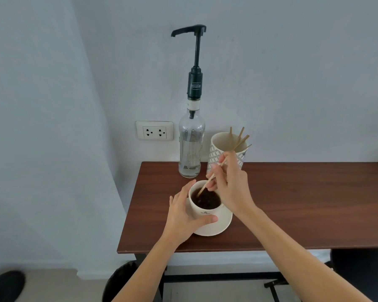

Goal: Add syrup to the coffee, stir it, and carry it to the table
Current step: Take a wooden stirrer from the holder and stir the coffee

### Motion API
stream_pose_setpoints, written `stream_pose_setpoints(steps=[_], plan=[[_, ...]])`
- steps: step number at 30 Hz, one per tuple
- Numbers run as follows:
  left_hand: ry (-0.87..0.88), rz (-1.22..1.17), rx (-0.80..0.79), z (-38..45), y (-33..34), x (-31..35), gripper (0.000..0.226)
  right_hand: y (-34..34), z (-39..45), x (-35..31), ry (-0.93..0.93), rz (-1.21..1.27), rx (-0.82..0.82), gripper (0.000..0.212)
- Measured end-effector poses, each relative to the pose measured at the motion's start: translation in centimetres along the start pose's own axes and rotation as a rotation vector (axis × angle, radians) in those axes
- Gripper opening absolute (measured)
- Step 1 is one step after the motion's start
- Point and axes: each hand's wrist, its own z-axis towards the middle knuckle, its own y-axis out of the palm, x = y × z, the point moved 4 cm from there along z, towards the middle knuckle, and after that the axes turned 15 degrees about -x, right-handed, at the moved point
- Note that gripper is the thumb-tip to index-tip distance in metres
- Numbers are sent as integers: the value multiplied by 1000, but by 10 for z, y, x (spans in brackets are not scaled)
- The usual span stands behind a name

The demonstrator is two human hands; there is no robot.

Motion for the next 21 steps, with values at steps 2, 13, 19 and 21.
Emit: stream_pose_setpoints(steps=[2, 13, 19, 21], plan=[[3, 0, 2, 0, 0, 2, 93, -6, 6, 1, -21, -76, 17, 12], [-32, 7, -13, 2, 1, -1, 96, 0, 0, -7, -46, -97, -4, 12], [-29, -11, -11, 0, 0, -1, 97, -9, -12, -1, -11, -229, -49, 8], [-23, -4, -9, 1, 1, 0, 96, 0, -13, -7, -21, -86, -53, 12]])
